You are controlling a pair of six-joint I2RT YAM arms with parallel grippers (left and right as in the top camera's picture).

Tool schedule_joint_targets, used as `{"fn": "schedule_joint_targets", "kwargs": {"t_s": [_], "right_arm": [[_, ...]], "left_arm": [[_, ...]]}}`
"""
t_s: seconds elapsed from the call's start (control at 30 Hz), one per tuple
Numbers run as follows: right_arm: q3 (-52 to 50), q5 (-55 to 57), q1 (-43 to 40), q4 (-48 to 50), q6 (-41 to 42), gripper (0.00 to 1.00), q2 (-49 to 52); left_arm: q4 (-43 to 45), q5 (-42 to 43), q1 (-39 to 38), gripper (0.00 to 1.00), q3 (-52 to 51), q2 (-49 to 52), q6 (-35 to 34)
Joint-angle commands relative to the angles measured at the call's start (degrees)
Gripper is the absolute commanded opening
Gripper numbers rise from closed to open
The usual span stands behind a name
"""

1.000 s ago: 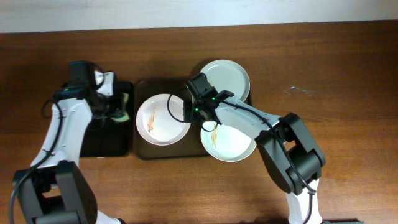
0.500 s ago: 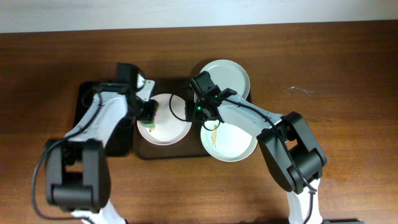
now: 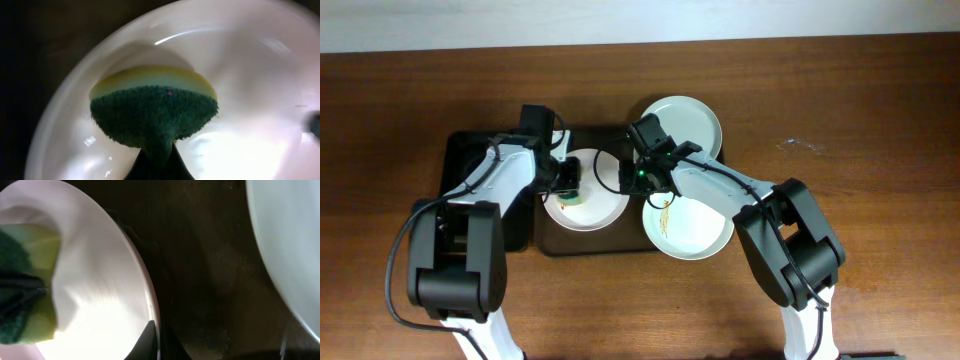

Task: Clean dirty plates on tray and stack at the side
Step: 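Tilt the pink plate with the right gripper and bring the sponge onto it, then scrub the pink plate with the sponge in the left gripper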

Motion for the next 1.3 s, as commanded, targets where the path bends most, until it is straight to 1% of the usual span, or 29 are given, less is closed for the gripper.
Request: {"fn": "schedule_joint_targets", "kwargs": {"t_s": [0.0, 0.03, 0.1, 0.17, 0.23, 0.27, 0.43, 0.53, 0.57, 0.67, 0.8, 0.93, 1.0, 1.03, 1.1, 1.17, 1.27], "right_arm": [[0.4, -1.1, 0.1, 0.4, -0.2, 0.04, 0.7], [0.4, -1.1, 0.1, 0.4, -0.2, 0.04, 0.7], [0.3, -1.1, 0.1, 0.3, -0.2, 0.04, 0.7], [0.3, -1.1, 0.1, 0.4, -0.2, 0.04, 0.7], [0.3, -1.0, 0.1, 0.4, -0.2, 0.04, 0.7], [0.3, -1.0, 0.1, 0.4, -0.2, 0.04, 0.7], [0.3, -1.1, 0.1, 0.4, -0.2, 0.04, 0.7], [0.3, -1.1, 0.1, 0.4, -0.1, 0.04, 0.7], [0.3, -1.1, 0.1, 0.4, -0.1, 0.04, 0.7], [0.3, -1.1, 0.1, 0.4, -0.2, 0.04, 0.7], [0.3, -1.1, 0.1, 0.2, -0.2, 0.04, 0.7], [0.3, -1.0, 0.1, 0.2, -0.1, 0.04, 0.7], [0.3, -1.0, 0.1, 0.2, -0.1, 0.04, 0.7], [0.3, -1.0, 0.1, 0.2, -0.1, 0.04, 0.7], [0.3, -1.0, 0.1, 0.2, -0.1, 0.04, 0.7], [0.3, -0.9, 0.1, 0.3, -0.1, 0.04, 0.7], [0.3, -0.9, 0.1, 0.5, -0.1, 0.04, 0.7]], "left_arm": [[1.8, 7.4, -1.5, 0.01, -0.9, 3.5, 2.2], [2.3, 6.0, -1.4, 0.01, -0.9, 3.5, 2.2], [2.5, 0.7, -1.3, 0.01, -0.9, 3.5, 2.2], [1.7, -6.0, -1.3, 0.00, -0.9, 3.5, 2.1], [-0.1, -11.8, -1.4, 0.01, -0.9, 3.5, -0.1], [-2.7, -14.1, -1.4, 0.00, -0.9, 3.5, -2.6], [-11.6, -14.7, -1.4, 0.00, -0.7, 3.5, -5.3], [-13.0, -13.4, -1.4, 0.00, -0.7, 3.5, -5.6], [-12.4, -12.7, -1.5, 0.00, -0.7, 3.5, -5.6], [-5.4, -9.7, -2.1, 0.01, -2.2, 3.5, -5.5], [7.8, -9.4, -4.7, 0.01, -7.1, 3.5, -5.5], [12.9, -16.4, -6.4, 0.01, -7.4, 3.5, -5.5], [13.6, -17.3, -6.3, 0.01, -7.0, 3.5, -5.5], [12.7, -17.3, -6.2, 0.00, -6.6, 3.5, -5.5], [8.1, -17.3, -5.9, 0.00, -5.2, 3.3, -5.5], [0.0, -17.5, -5.2, 0.01, -3.1, 3.3, -5.6], [-9.1, -17.5, -4.3, 0.01, -2.3, 3.3, -9.8]]}}
